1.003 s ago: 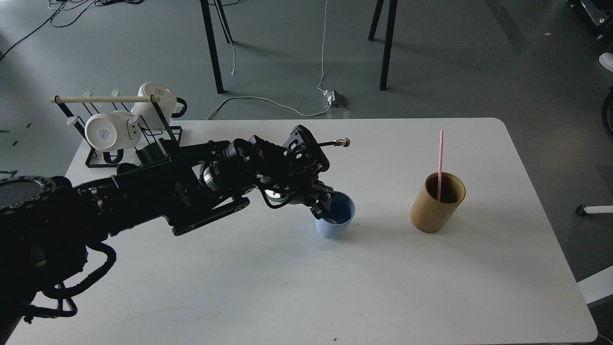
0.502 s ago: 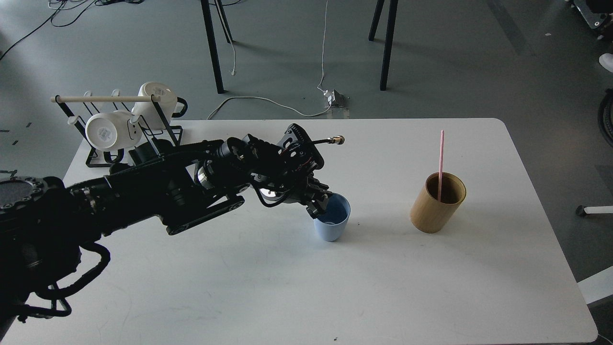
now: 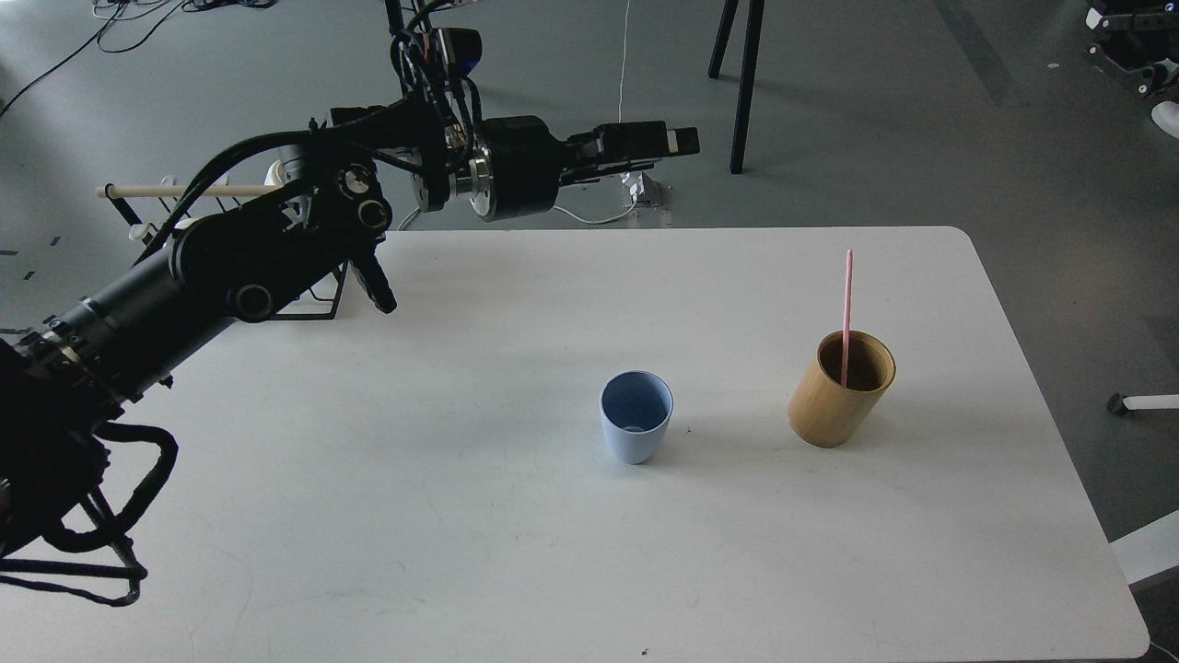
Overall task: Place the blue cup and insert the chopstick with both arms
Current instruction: 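Release the blue cup and raise the left arm back to rest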
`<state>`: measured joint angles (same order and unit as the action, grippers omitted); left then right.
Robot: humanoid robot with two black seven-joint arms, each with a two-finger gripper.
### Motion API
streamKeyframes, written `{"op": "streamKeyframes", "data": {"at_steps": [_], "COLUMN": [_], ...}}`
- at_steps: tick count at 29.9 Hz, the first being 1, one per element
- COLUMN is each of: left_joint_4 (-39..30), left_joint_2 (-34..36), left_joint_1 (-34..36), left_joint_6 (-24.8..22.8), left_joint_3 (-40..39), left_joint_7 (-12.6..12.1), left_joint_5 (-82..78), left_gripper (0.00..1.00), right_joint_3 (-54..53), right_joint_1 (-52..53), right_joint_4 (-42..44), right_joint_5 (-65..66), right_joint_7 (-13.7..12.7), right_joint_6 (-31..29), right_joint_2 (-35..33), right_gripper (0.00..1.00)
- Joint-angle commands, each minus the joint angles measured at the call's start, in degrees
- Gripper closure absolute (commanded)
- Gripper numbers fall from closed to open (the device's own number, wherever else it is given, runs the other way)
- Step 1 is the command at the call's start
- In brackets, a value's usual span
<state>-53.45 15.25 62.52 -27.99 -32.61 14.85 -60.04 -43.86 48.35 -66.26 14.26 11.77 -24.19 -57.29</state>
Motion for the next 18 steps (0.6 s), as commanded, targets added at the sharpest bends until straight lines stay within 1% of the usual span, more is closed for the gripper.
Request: {"op": "streamKeyframes", "data": {"at_steps": [1, 4, 6, 8, 10, 12, 14, 18], "left_joint_4": [3.6, 5.0, 7.4, 10.3, 14.7, 19.3, 22.3, 23.7], "left_joint_2": [1.8, 3.4, 3.4, 3.2, 3.0, 2.9, 2.9, 3.3], "left_joint_1": [-0.1, -0.6, -1.9, -2.1, -2.4, -2.8, -2.9, -6.0], "left_joint_6": [0.0, 0.0, 0.0, 0.0, 0.0, 0.0, 0.0, 0.0], "left_joint_3": [-1.1, -1.1, -1.6, -1.9, -2.0, -2.0, -2.1, -3.2], "left_joint_7": [0.1, 0.0, 0.0, 0.0, 0.0, 0.0, 0.0, 0.0], "left_joint_5": [20.8, 34.3, 41.8, 47.9, 53.8, 58.5, 62.0, 69.3], "left_gripper": [0.01, 0.01, 0.01, 0.01, 0.01, 0.01, 0.01, 0.01], "right_joint_3": [1.3, 1.7, 1.8, 2.5, 3.3, 4.6, 6.6, 11.2], "right_joint_1": [0.0, 0.0, -0.1, -0.1, -0.1, -0.1, 0.0, -0.3], "right_joint_4": [-5.7, -10.3, -13.5, -16.1, -18.0, -20.2, -21.6, -21.2], "right_joint_5": [8.0, 17.8, 27.4, 36.5, 44.4, 50.5, 54.8, 61.8], "right_joint_7": [-0.1, -0.5, -1.0, -2.5, -3.8, -3.9, -3.8, -3.8], "right_joint_6": [2.2, 4.1, 5.9, 8.3, 9.3, 9.3, 9.3, 10.5], "right_joint_2": [-4.0, -7.2, -8.4, -8.6, -8.6, -8.5, -8.5, -7.4], "right_gripper": [0.02, 0.02, 0.01, 0.01, 0.01, 0.01, 0.01, 0.01]}}
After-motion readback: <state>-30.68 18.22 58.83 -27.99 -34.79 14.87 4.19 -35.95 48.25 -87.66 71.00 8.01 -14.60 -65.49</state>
